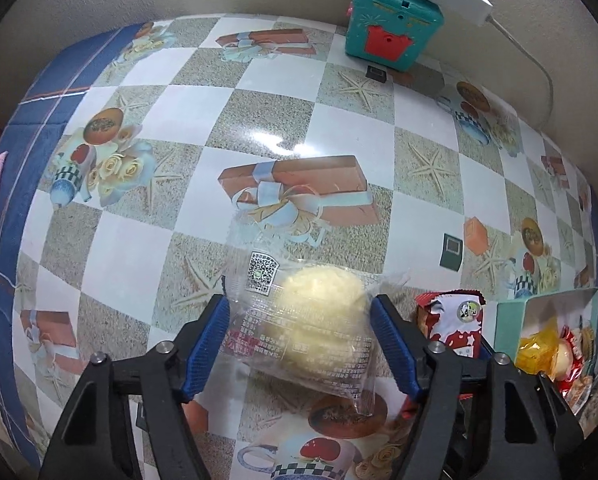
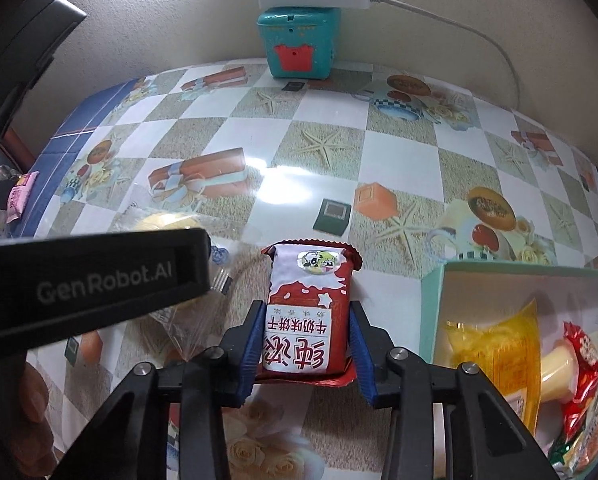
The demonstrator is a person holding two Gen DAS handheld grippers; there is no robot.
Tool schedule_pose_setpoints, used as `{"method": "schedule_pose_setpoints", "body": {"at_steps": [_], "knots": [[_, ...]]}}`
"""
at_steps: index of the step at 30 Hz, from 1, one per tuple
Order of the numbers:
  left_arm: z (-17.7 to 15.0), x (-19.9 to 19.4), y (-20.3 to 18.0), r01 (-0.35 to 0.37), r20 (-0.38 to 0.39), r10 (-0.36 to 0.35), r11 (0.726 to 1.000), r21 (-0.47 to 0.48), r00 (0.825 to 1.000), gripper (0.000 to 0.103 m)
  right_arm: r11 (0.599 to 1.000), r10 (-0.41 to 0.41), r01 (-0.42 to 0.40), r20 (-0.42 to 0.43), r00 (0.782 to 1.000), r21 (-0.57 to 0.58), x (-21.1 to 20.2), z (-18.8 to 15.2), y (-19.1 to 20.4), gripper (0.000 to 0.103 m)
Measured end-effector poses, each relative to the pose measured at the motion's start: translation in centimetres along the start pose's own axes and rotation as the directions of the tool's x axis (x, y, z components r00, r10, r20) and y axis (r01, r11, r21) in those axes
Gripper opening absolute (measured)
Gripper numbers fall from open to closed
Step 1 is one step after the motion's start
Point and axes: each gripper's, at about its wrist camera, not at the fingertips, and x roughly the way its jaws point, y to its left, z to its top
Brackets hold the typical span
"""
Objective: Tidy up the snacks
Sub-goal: 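Grasp the wrapped bread bun with the left tool while the right grasps the red-white biscuit bag, then carry the bun with the left tool while the right carries the biscuit bag over the tray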
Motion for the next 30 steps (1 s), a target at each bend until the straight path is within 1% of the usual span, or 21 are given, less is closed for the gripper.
{"method": "schedule_pose_setpoints", "body": {"at_steps": [7,11,14,17,19,22,24,26,30], "knots": [[-3.2,-1.0,2.0,0.029,-0.001,-0.030,0.994,-0.106,1.000,0.065,1.000,0.027,-0.027,-0.019,0.999,0.005,-1.2,-2.0,0.3,0.042],[-5.0,-1.7,3.2,0.058,-0.024,-0.062,0.984,-0.167,0.998,0.062,0.998,0.054,-0.053,-0.018,0.998,0.014,-2.5,-3.2,0.6,0.042],[-6.3,-2.2,3.9,0.058,-0.041,-0.068,0.979,-0.195,0.997,0.061,0.998,0.062,-0.062,-0.014,0.998,0.013,-3.9,-3.9,0.8,0.042],[-7.3,-3.8,4.3,0.065,-0.042,-0.075,0.974,-0.217,0.996,0.060,0.998,0.066,-0.066,-0.001,0.998,0.024,-5.7,-4.4,0.6,0.042],[-8.0,-5.3,4.2,0.072,-0.028,-0.080,0.973,-0.221,0.996,0.060,0.997,0.064,-0.064,0.016,0.998,0.030,-7.1,-4.9,0.2,0.042],[-8.8,-7.3,3.6,0.087,0.000,-0.089,0.973,-0.216,0.996,0.060,0.996,0.059,-0.061,0.039,0.997,0.060,-9.3,-5.5,-1.1,0.042],[-9.4,-9.0,2.1,0.108,0.029,-0.104,0.975,-0.193,0.994,0.060,0.995,0.046,-0.051,0.061,0.997,0.087,-10.8,-5.8,-2.5,0.042],[-9.8,-10.2,0.7,0.124,0.047,-0.117,0.978,-0.166,0.992,0.060,0.993,0.016,-0.026,0.088,0.996,0.116,-12.5,-6.3,-4.2,0.042],[-10.4,-11.7,-4.7,0.197,0.067,-0.192,0.978,-0.064,0.979,0.060,0.975,-0.062,0.039,0.096,0.993,0.219,-14.3,-7.5,-9.1,0.042]]}}
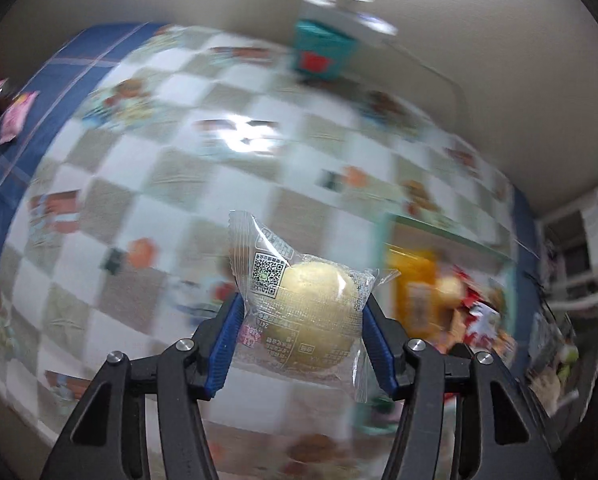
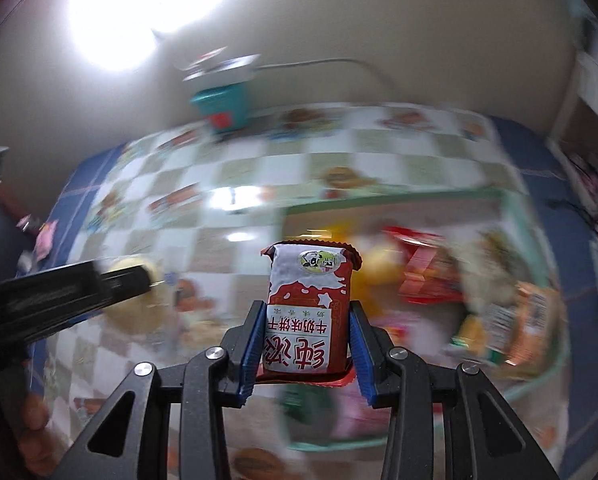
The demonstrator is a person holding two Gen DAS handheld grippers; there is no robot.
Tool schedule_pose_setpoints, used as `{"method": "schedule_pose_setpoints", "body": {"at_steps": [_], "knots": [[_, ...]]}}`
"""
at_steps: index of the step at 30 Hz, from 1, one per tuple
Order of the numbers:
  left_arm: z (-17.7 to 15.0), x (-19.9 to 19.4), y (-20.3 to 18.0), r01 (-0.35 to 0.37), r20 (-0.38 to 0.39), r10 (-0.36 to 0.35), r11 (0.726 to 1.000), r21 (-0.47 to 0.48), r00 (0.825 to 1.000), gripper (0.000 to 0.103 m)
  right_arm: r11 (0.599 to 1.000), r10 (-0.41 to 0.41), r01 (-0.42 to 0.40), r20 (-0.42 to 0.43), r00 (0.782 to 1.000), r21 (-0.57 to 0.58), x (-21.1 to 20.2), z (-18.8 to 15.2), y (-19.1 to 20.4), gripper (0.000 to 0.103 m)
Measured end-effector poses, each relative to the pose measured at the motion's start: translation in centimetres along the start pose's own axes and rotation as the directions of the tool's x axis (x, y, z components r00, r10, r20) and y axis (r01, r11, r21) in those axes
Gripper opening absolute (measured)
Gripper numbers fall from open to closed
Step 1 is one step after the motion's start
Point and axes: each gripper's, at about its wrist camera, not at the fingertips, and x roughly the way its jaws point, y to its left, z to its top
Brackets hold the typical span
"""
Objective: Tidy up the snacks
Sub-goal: 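Carry the bun with the left tool while the right carries the biscuit bag over the tray, then open both tools to drop the bun and biscuit bag into the tray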
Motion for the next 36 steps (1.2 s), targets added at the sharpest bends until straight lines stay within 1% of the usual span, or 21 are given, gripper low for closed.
{"method": "schedule_pose_setpoints", "body": {"at_steps": [1,3,4,5,6,9,13,14,15,16,17,18,19,20,22,23,24,25,27,32,36], "knots": [[-0.1,0.1,-1.3,0.014,0.000,-0.014,1.000,0.026,1.000,0.060,0.999,-0.022,0.022,-0.003,1.000,0.039,-0.1,-0.1,-2.0,0.042],[-0.7,0.5,-4.2,0.038,-0.006,-0.038,0.995,0.088,0.999,0.060,0.995,-0.050,0.051,-0.014,0.999,0.086,-0.1,-0.2,-4.4,0.042],[-0.8,0.7,-5.4,0.052,-0.013,-0.050,0.993,0.111,0.999,0.060,0.990,-0.074,0.076,-0.028,0.997,0.116,0.1,-0.3,-6.1,0.042],[-0.9,1.4,-7.1,0.074,-0.028,-0.071,0.988,0.136,0.997,0.060,0.987,-0.088,0.092,-0.038,0.995,0.134,0.2,-0.4,-7.2,0.042],[-1.1,1.8,-7.9,0.089,-0.039,-0.084,0.985,0.150,0.996,0.060,0.983,-0.098,0.104,-0.046,0.994,0.154,0.3,-0.5,-8.3,0.042],[-1.7,3.4,-11.1,0.121,-0.073,-0.108,0.972,0.200,0.991,0.061,0.971,-0.105,0.118,-0.072,0.992,0.210,0.8,-0.9,-11.1,0.043],[-2.3,4.8,-12.8,0.148,-0.092,-0.129,0.959,0.240,0.987,0.065,0.959,-0.102,0.121,-0.087,0.991,0.256,1.3,-1.3,-13.4,0.043],[-2.4,5.0,-12.7,0.151,-0.099,-0.131,0.959,0.241,0.986,0.065,0.958,-0.098,0.118,-0.088,0.991,0.260,1.2,-1.4,-13.6,0.047],[-2.5,4.9,-12.5,0.148,-0.100,-0.128,0.960,0.238,0.987,0.066,0.958,-0.095,0.115,-0.088,0.992,0.263,1.2,-1.6,-13.8,0.055],[-2.6,4.7,-12.1,0.141,-0.095,-0.122,0.962,0.233,0.988,0.069,0.957,-0.100,0.120,-0.088,0.991,0.263,1.0,-1.7,-13.9,0.060],[-2.6,4.5,-11.8,0.134,-0.085,-0.117,0.965,0.226,0.989,0.076,0.958,-0.105,0.125,-0.089,0.991,0.260,0.9,-1.7,-13.8,0.063],[-2.7,4.0,-11.1,0.121,-0.066,-0.109,0.968,0.218,0.992,0.080,0.959,-0.108,0.127,-0.087,0.990,0.253,0.7,-1.8,-13.6,0.063],[-2.9,3.5,-10.7,0.103,-0.045,-0.096,0.971,0.215,0.994,0.080,0.962,-0.108,0.126,-0.085,0.990,0.244,0.3,-2.2,-13.2,0.063],[-3.2,3.0,-10.1,0.071,-0.022,-0.068,0.973,0.218,0.997,0.080,0.964,-0.107,0.124,-0.084,0.991,0.235,0.1,-2.5,-12.9,0.066],[-3.9,2.2,-8.9,-0.020,0.023,0.015,0.973,0.228,1.000,0.080,0.967,-0.112,0.128,-0.082,0.990,0.221,-0.4,-3.2,-12.4,0.075],[-4.5,1.7,-8.1,-0.076,0.041,0.068,0.970,0.232,0.997,0.080,0.968,-0.116,0.131,-0.080,0.990,0.214,-0.7,-3.7,-12.1,0.083],[-5.1,1.5,-7.4,-0.113,0.047,0.105,0.967,0.228,0.993,0.080,0.969,-0.119,0.132,-0.077,0.990,0.209,-1.0,-4.1,-11.8,0.090],[-5.5,1.2,-6.9,-0.133,0.050,0.125,0.966,0.223,0.991,0.080,0.971,-0.116,0.128,-0.070,0.991,0.201,-1.4,-4.7,-11.4,0.092],[-6.8,0.9,-5.6,-0.174,0.052,0.167,0.960,0.219,0.985,0.080,0.975,-0.108,0.118,-0.062,0.992,0.189,-1.9,-5.5,-10.8,0.103],[-9.7,0.4,-3.0,-0.246,0.047,0.242,0.947,0.207,0.969,0.080,0.981,-0.101,0.109,-0.058,0.993,0.160,-3.0,-8.0,-9.1,0.103],[-11.8,0.7,-1.1,-0.251,0.010,0.254,0.948,0.197,0.967,0.080,0.984,-0.099,0.105,-0.043,0.994,0.144,-4.0,-9.5,-8.2,0.103]]}}
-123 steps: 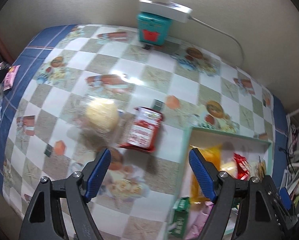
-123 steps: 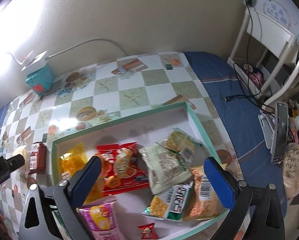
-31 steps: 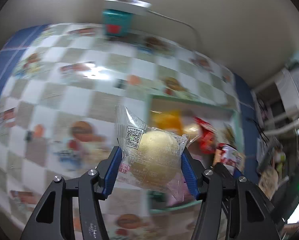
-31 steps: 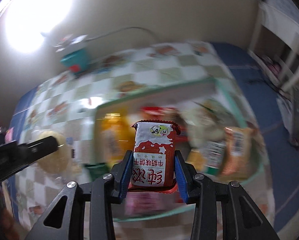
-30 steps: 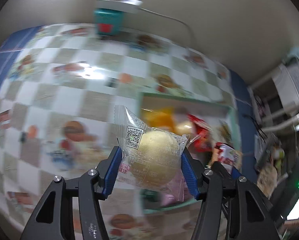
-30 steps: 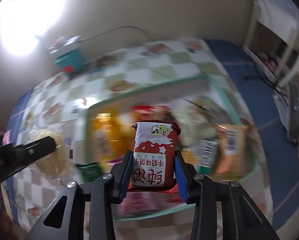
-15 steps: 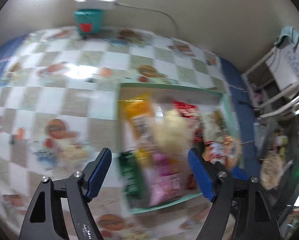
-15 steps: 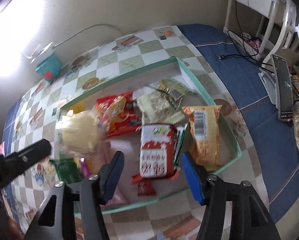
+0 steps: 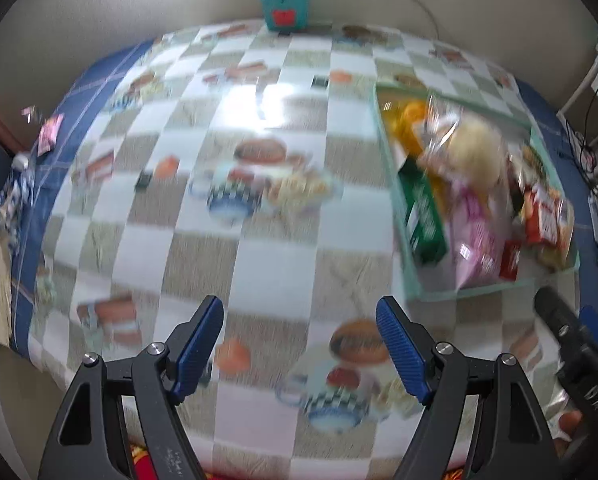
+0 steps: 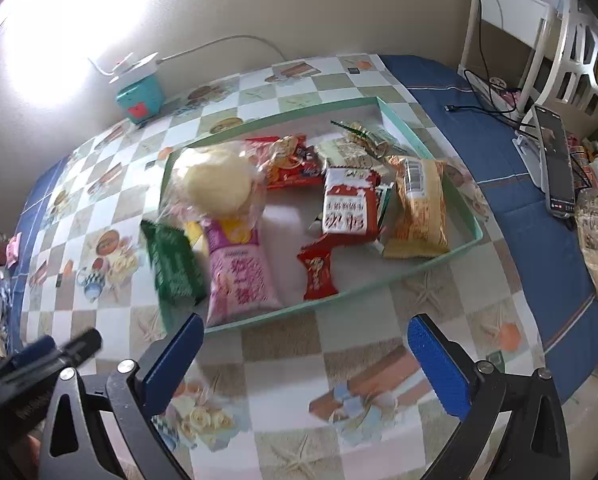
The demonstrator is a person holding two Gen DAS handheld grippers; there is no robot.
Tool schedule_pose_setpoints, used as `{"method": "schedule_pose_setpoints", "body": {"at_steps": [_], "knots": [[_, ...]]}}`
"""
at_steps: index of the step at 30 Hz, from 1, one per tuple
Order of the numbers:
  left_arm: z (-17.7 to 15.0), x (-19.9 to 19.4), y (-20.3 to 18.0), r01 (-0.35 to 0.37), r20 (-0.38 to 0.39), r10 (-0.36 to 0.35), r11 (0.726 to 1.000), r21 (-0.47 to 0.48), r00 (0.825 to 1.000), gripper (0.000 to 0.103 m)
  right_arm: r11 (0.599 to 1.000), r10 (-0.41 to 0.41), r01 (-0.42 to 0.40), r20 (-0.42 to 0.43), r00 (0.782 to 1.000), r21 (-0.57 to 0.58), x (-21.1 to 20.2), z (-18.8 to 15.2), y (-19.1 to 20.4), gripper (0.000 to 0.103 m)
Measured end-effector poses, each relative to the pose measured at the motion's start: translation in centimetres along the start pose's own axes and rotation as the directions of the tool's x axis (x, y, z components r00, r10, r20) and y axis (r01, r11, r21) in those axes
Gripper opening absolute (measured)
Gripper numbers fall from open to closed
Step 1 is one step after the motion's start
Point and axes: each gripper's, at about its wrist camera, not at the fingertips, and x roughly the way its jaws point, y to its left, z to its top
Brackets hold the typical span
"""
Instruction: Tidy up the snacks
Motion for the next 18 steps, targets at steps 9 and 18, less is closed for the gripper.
{"method": "schedule_pose_setpoints", "body": {"at_steps": [9,18], "knots": [[-1.1,-1.0,0.7,-0.015,0.030,0.016,1.000,-0.017,0.999,0.080,0.999,-0.008,0.008,0.001,1.000,-0.031,-0.5,-1.4,0.7,0.103],[-0.8,-1.0,1.1,-0.020,0.031,0.020,1.000,-0.022,0.999,0.080,0.999,-0.020,0.021,0.012,1.000,-0.045,-0.6,-1.1,0.9,0.103]]}}
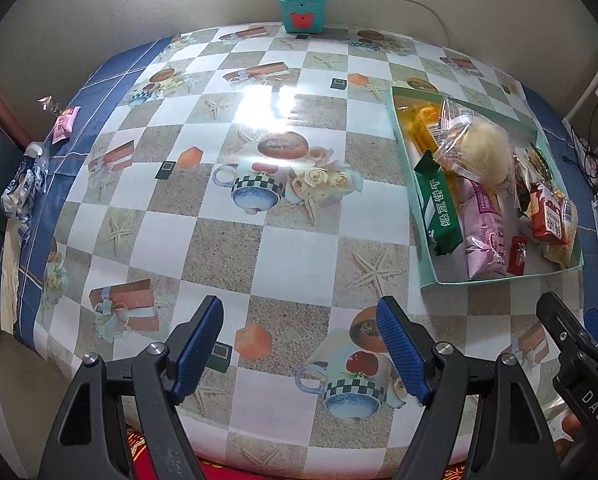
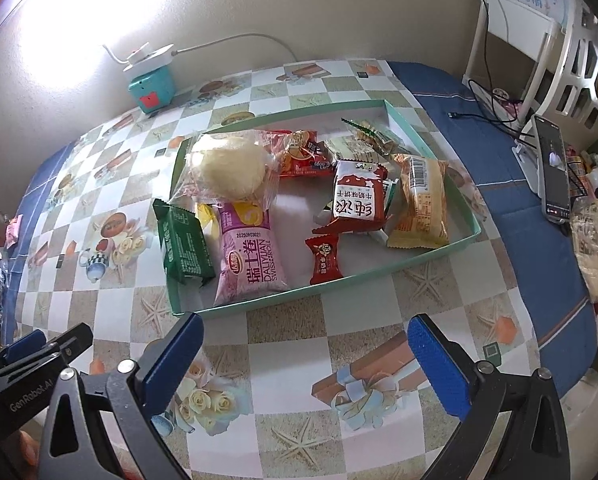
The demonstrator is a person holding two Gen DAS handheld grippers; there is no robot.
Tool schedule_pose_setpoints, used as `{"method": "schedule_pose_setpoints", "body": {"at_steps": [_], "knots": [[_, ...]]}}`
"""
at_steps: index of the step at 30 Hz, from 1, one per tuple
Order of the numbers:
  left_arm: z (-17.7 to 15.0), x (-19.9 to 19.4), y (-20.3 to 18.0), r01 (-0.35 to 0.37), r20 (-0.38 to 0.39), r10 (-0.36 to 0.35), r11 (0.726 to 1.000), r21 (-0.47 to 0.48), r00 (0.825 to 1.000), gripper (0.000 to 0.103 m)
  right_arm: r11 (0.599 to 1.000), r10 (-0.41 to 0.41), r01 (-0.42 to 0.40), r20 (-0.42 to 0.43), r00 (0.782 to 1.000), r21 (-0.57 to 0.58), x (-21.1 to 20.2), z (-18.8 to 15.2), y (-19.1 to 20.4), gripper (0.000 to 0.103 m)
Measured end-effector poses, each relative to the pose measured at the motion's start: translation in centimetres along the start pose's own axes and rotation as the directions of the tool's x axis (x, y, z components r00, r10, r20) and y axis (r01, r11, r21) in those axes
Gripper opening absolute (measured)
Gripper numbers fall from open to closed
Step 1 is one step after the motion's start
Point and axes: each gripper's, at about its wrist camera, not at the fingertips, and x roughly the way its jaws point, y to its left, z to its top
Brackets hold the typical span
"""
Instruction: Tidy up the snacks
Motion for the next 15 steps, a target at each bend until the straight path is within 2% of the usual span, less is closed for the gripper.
{"method": "schedule_pose_setpoints", "body": {"at_steps": [15], "knots": [[0.20,0.18,0.33,-0.006,-0.010,0.006,1.000,-0.008,1.000,0.080,1.000,-0.015,0.015,-0.008,1.000,0.002,0.29,0.35,-0.16,0.103]]}}
